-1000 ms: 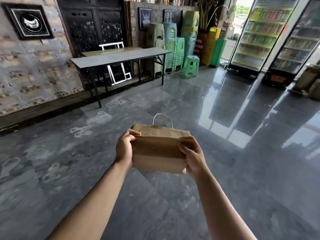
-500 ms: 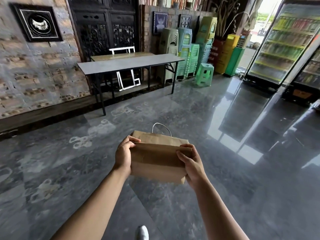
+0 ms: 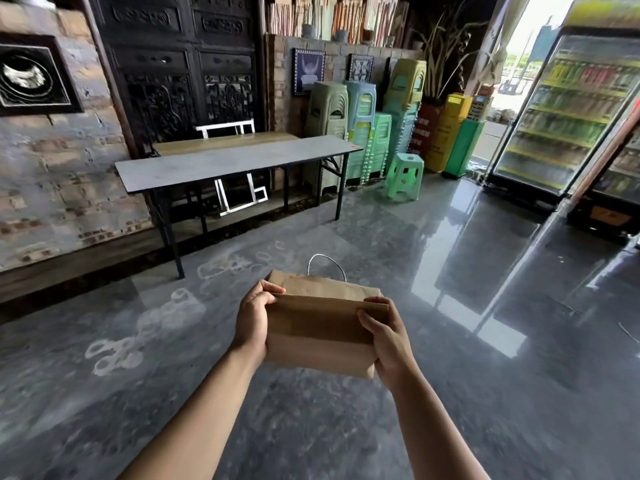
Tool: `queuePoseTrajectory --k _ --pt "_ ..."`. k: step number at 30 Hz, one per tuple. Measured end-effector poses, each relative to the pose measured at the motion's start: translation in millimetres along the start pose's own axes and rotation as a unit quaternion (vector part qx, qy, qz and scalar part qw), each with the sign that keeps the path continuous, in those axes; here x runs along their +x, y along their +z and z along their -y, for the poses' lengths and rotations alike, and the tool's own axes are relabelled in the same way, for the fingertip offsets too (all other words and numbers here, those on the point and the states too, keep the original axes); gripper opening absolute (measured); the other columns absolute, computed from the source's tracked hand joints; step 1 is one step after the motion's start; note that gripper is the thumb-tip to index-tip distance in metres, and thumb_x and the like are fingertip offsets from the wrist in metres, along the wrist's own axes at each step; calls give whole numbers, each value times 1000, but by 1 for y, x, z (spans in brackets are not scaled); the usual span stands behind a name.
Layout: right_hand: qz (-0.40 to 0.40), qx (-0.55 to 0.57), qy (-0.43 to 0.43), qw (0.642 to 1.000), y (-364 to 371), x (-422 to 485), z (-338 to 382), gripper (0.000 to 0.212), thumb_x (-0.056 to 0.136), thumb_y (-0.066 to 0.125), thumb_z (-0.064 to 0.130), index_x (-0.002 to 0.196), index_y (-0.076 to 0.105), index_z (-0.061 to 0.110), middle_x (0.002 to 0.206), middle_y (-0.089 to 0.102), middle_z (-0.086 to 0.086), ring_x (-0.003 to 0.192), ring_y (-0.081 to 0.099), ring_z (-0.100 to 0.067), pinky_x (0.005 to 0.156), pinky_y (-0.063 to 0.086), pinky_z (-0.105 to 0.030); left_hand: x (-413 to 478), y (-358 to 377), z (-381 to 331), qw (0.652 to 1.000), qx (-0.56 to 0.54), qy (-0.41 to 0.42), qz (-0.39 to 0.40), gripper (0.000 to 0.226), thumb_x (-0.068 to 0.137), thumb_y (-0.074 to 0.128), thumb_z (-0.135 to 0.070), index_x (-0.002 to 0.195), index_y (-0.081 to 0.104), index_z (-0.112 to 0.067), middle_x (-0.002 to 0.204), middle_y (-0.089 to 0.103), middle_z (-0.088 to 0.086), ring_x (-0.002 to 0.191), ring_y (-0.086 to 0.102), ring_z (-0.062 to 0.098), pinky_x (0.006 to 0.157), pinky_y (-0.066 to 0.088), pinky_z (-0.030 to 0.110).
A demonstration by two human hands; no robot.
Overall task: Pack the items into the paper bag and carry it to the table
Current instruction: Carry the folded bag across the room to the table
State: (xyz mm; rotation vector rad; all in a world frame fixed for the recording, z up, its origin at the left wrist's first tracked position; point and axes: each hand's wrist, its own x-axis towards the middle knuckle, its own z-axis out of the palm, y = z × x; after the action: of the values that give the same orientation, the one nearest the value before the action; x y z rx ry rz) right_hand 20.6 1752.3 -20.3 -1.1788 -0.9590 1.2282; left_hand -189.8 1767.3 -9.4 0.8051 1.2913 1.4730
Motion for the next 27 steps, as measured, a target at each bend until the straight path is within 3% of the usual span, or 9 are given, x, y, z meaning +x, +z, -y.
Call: queuePoseTrajectory --k 4,7,11,14,16,23,27 --pt "-1 7 14 1000 11 99 2 14 70 67 15 83 67 18 86 67 16 89 53 -14 77 36 -32 86 31 -4 1000 -4 6 -14 21 72 45 -8 66 61 -19 71 60 6 67 53 20 60 40 30" --pt "1 17 35 999 18 181 -1 9 73 58 14 77 65 18 78 62 7 82 49 -15 68 34 -32 161 58 -1 999 7 16 -28 22 70 46 -8 66 64 -20 80 63 8 77 55 24 69 41 34" --pt "46 26 65 996 26 310 7 16 74 51 8 65 56 21 64 52 3 65 44 -15 57 34 -29 269 105 -4 998 9 32 -56 32 75 45 -2 80 70 -20 100 68 4 96 58 25 86 41 39" --pt "90 41 85 991 36 398 28 22 77 49 5 61 53 20 55 48 5 50 44 -10 43 35 -21 339 136 -19 996 1 44 -84 34 69 49 -10 89 72 -27 100 67 2 87 59 21 73 44 33" --pt "103 46 89 990 49 458 42 23 77 48 4 60 51 20 54 46 6 48 42 -8 42 33 -20 389 152 -33 993 -3 53 -103 38 76 49 -5 97 70 -29 101 66 0 83 58 18 65 44 28" --pt "152 32 108 982 96 604 48 24 79 45 4 63 51 20 53 47 6 45 44 -6 39 35 -19 523 172 -43 986 -23 42 -160 35 61 50 -13 80 73 -31 99 69 -8 91 60 17 73 43 30" --pt "156 8 113 981 130 693 34 20 78 46 6 65 51 21 56 45 5 52 41 -10 43 34 -21 610 175 -40 984 -26 33 -172 34 59 49 -15 77 73 -30 95 69 -6 85 60 18 70 44 31"
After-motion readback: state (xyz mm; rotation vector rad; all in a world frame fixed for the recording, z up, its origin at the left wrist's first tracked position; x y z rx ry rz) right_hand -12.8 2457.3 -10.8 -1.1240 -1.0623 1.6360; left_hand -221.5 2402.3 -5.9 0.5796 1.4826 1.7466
